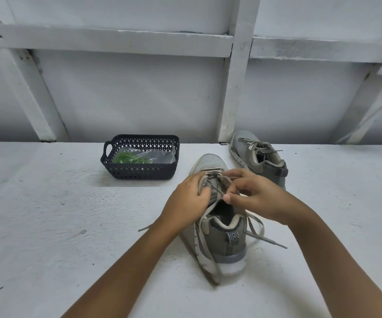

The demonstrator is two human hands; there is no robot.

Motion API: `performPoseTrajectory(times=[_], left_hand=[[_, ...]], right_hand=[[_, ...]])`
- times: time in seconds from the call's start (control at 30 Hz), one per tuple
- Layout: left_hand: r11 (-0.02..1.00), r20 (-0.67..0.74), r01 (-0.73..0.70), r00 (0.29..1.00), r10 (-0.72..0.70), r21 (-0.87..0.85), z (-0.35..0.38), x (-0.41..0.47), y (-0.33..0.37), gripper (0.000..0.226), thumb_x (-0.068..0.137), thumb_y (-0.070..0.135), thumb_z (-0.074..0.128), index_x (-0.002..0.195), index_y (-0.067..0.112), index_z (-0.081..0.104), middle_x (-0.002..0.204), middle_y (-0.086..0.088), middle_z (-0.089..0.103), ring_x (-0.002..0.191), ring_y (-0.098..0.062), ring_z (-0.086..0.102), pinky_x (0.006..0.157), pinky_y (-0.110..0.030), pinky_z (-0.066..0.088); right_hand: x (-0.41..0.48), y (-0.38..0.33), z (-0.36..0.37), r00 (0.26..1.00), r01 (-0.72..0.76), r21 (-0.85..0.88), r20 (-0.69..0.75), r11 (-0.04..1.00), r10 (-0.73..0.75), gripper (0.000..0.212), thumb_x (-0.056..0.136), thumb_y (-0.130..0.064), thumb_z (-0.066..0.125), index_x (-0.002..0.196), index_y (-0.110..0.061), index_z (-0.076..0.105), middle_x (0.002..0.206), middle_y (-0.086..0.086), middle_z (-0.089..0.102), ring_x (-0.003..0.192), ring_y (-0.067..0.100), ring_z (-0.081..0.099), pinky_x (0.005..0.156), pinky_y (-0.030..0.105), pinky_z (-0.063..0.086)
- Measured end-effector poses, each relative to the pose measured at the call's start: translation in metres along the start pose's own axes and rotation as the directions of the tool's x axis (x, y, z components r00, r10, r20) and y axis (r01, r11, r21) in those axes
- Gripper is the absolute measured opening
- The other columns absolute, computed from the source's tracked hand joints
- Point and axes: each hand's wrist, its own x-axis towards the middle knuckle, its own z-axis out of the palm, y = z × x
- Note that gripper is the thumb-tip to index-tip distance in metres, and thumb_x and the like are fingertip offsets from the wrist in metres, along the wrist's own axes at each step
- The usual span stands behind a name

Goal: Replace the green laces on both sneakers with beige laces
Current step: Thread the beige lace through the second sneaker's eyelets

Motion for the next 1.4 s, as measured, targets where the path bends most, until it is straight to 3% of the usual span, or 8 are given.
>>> performPoseTrajectory(times=[0.13,0.27,0.4,0.67,0.87,1.1,1.27,1.4], left_hand=[[1.0,-0.013,-0.012,1.0,0.012,0.019,-0.001,-0.001,-0.001,0.047,0.093,0.022,0.043,0.14,0.019,0.041,0.143,0.001,0.044,0.128,-0.014,0.042,0.106,-0.027,0.033],[0.995,-0.107,-0.091,0.99,0.088,-0.026,0.0,-0.005,0.001,0.04,0.094,0.023,0.05,0.133,0.018,0.048,0.134,0.004,0.042,0.124,-0.008,0.041,0.101,-0.017,0.029],[0.964,-0.12,-0.171,0.981,0.149,-0.205,-0.002,-0.01,0.017,0.051,0.079,0.06,0.05,0.108,0.023,0.07,0.123,0.012,0.048,0.118,0.0,0.045,0.102,-0.017,0.034],[0.83,0.084,-0.093,0.983,0.166,-0.55,-0.025,-0.006,0.045,0.016,0.09,0.016,0.061,0.082,0.015,0.075,0.066,0.006,0.067,0.066,-0.007,0.061,0.069,-0.016,0.048],[0.612,-0.102,-0.054,0.994,-0.044,-0.789,-0.068,0.028,0.047,0.022,0.094,0.015,0.052,0.078,0.01,0.067,0.049,0.009,0.051,0.041,-0.003,0.037,0.042,-0.015,0.028],[0.671,-0.032,0.177,0.957,-0.287,-0.72,-0.097,0.076,0.048,0.024,0.095,0.022,0.051,0.075,0.018,0.064,0.051,0.011,0.063,0.046,0.002,0.049,0.048,-0.018,0.03],[0.633,-0.036,0.202,0.939,-0.342,-0.747,-0.091,0.091,0.042,0.024,0.097,0.018,0.047,0.075,0.016,0.058,0.051,0.008,0.065,0.043,0.0,0.054,0.045,-0.016,0.034],[0.847,0.176,0.377,0.926,-0.334,-0.375,-0.074,0.081,0.039,0.03,0.097,0.034,0.042,0.081,0.016,0.059,0.062,0.006,0.067,0.053,-0.007,0.038,0.049,-0.021,0.025]], right_hand=[[0.002,-0.019,-0.006,0.962,-0.072,0.275,-0.233,0.959,0.139,0.029,0.09,-0.03,0.059,0.072,-0.009,0.067,0.082,-0.004,0.067,0.073,0.012,0.057,0.071,0.026,0.045],[0.015,-0.04,-0.025,0.952,-0.129,0.896,-0.007,0.424,0.304,0.027,0.097,-0.024,0.047,0.075,-0.011,0.058,0.054,-0.003,0.06,0.05,0.01,0.061,0.048,0.019,0.051],[0.033,-0.063,-0.038,0.971,-0.058,0.983,0.015,0.172,0.238,0.019,0.096,-0.008,0.041,0.087,-0.001,0.057,0.068,0.008,0.07,0.06,0.017,0.07,0.057,0.026,0.057],[0.064,-0.075,-0.027,0.99,-0.003,0.985,-0.022,0.174,0.141,0.023,0.098,-0.004,0.035,0.086,0.002,0.053,0.068,0.012,0.07,0.063,0.021,0.07,0.063,0.029,0.058],[0.053,-0.046,-0.008,0.967,-0.247,0.918,0.214,0.31,0.136,0.043,0.101,-0.031,0.028,0.1,-0.001,0.059,0.076,0.015,0.07,0.062,0.023,0.07,0.058,0.03,0.057],[0.042,-0.031,0.007,0.995,-0.079,0.905,0.048,0.418,0.084,0.022,0.099,-0.01,0.04,0.098,-0.003,0.061,0.054,-0.003,0.046,0.042,0.004,0.038,0.042,0.015,0.034],[0.033,-0.017,-0.003,0.997,-0.084,0.908,0.075,0.411,0.036,0.023,0.096,0.003,0.039,0.104,0.002,0.06,0.065,0.003,0.06,0.053,0.008,0.056,0.052,0.017,0.051],[0.031,-0.008,-0.011,0.997,-0.015,0.927,-0.014,0.375,0.076,0.024,0.094,0.007,0.039,0.098,0.0,0.061,0.072,0.006,0.071,0.061,0.01,0.068,0.06,0.021,0.057]])
